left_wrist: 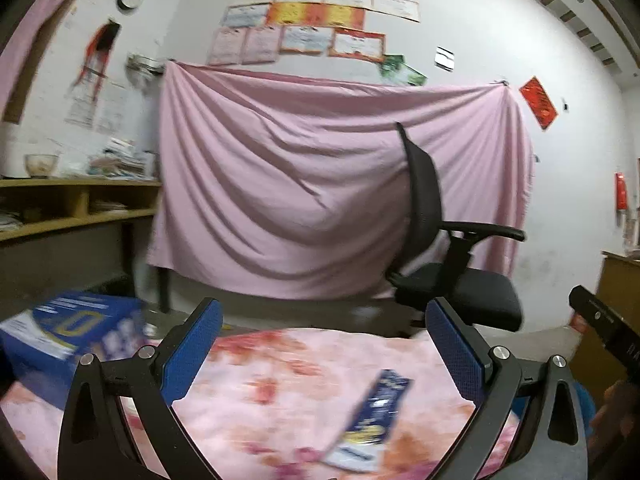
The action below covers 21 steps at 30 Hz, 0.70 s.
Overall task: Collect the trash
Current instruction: 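Move both tools back over the quilt toward the sachet and cap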
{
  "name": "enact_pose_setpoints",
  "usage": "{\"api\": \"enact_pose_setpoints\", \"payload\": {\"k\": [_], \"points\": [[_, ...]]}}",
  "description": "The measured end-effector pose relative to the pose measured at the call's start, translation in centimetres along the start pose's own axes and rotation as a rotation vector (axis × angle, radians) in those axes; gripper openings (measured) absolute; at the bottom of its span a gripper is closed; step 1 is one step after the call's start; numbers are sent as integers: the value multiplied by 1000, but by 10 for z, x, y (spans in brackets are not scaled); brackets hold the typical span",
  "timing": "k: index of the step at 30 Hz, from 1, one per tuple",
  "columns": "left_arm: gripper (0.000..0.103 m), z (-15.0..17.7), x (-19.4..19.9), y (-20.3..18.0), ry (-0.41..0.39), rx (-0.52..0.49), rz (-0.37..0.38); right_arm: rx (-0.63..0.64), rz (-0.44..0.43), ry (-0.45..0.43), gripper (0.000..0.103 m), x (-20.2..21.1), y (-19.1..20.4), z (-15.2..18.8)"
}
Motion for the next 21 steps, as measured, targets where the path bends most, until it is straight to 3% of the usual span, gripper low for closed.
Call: {"api": "enact_pose_setpoints", "payload": {"k": [9, 17, 21], "points": [[99, 17, 18, 55, 14, -30, -86, 58, -86, 14, 103, -8, 54, 9], [99, 45, 34, 76, 34, -66, -118, 174, -128, 99, 103, -24, 90, 35], [99, 49, 45, 85, 20, -21, -113, 232, -134, 154, 103, -32, 98, 54]]}}
Point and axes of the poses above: each gripper's, at about its wrist camera, not at the fingertips, and x roughly against the way its jaws point, y to its left, z to its underside, the point moved 9 cm from there along -x, roughly the way its jaws point, and after that the axes turned 1 degree about x, right-handed, at the moved point
